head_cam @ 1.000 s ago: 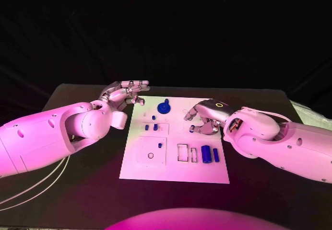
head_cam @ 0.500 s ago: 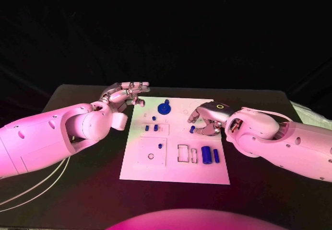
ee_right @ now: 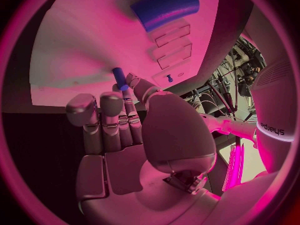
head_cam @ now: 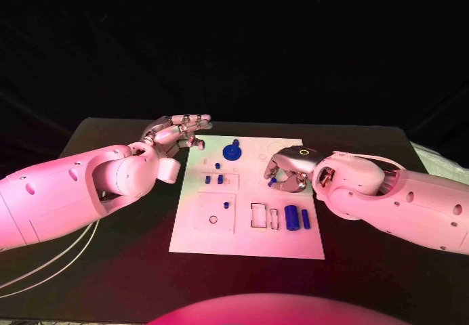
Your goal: Assemble the parts on the task board
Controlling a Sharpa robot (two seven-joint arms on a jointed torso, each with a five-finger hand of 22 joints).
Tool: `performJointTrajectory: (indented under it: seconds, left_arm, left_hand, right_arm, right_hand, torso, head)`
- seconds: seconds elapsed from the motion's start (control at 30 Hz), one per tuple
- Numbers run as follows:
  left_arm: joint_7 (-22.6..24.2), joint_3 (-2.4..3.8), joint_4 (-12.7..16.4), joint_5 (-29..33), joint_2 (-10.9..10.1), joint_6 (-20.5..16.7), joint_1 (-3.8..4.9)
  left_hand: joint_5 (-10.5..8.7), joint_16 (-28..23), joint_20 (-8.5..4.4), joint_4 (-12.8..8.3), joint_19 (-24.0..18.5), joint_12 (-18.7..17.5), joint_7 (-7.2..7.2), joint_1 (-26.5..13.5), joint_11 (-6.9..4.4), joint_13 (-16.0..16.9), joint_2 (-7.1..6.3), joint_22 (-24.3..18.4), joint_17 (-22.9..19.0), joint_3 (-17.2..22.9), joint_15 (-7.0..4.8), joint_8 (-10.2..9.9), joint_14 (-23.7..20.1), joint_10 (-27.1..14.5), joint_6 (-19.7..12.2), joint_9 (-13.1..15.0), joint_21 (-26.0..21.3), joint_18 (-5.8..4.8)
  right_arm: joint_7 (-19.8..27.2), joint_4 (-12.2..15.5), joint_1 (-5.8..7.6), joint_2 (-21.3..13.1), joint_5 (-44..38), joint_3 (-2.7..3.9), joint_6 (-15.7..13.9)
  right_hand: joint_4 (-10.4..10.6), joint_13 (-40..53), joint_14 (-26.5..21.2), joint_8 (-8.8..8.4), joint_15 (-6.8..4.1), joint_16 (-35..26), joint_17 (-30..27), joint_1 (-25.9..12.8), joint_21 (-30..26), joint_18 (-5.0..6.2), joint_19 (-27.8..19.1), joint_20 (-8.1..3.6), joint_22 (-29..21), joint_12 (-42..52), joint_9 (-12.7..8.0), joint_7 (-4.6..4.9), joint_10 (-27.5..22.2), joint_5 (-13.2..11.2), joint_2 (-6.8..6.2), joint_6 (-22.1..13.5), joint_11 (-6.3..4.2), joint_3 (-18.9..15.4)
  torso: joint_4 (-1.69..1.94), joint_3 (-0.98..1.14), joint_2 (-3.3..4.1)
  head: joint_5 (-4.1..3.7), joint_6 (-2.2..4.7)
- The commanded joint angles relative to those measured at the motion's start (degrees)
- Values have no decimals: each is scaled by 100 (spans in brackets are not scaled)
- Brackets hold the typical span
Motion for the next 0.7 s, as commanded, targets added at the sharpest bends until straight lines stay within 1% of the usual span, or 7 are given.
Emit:
performJointTrajectory:
  seconds: [0.03, 0.27, 0.57, 0.7]
  left_arm:
    - [15, 3, 7, -14, -2, 109, -1]
    - [1, 2, 8, -14, -6, 117, -2]
    - [-17, 0, 12, -14, -8, 127, -4]
    - [-19, 0, 12, -14, -9, 128, -4]
  left_hand:
    - [-27, 18, 4, 4, 9, 36, -9, -47, -5, -7, 28, -5, -4, -31, 22, 2, -2, -44, -35, -8, -29, 108]
    - [-27, 18, 4, 4, 9, 36, -9, -47, -5, -7, 28, -5, -4, -31, 22, 2, -2, -44, -35, -8, -29, 108]
    - [-32, 16, 5, 4, 13, 43, -8, -50, -3, -9, 31, -10, -20, -44, 24, 5, -6, -61, -37, -7, -34, 108]
    - [-33, 15, 6, 4, 14, 43, -8, -50, -2, -9, 31, -11, -22, -46, 24, 5, -7, -65, -38, -8, -35, 108]
  right_arm:
    - [-144, -22, -17, 6, -260, -13, 221]
    - [-190, -35, -19, 5, -350, -15, 190]
    - [-169, -30, -21, -1, -368, -15, 176]
    - [-133, -23, -24, 0, -342, -15, 122]
  right_hand:
    - [7, -3, -5, 19, -42, 33, -6, 12, 39, -12, 23, -23, 2, 32, 6, 0, 44, -33, 50, 61, 1, 45]
    - [1, -6, -6, 17, -44, 30, -17, 15, 39, -12, 24, -26, 1, 24, 6, -2, 48, -50, 42, 69, -2, 56]
    - [-7, -9, -11, 17, -45, 22, -37, 21, 32, -10, 17, -29, -15, 12, 7, -6, 48, -65, 33, 84, -3, 72]
    - [12, -3, -11, 44, -60, 40, -36, 14, 40, -12, 26, -40, 1, 19, 20, -27, 126, -84, 73, 172, -23, 122]
  torso:
    - [-3, 2, -3]
    - [-6, 6, 1]
    - [-8, 4, 2]
    - [-6, 2, -1]
  head:
    - [-7, -6]
    - [-10, -6]
    - [-31, -5]
    - [-40, -5]
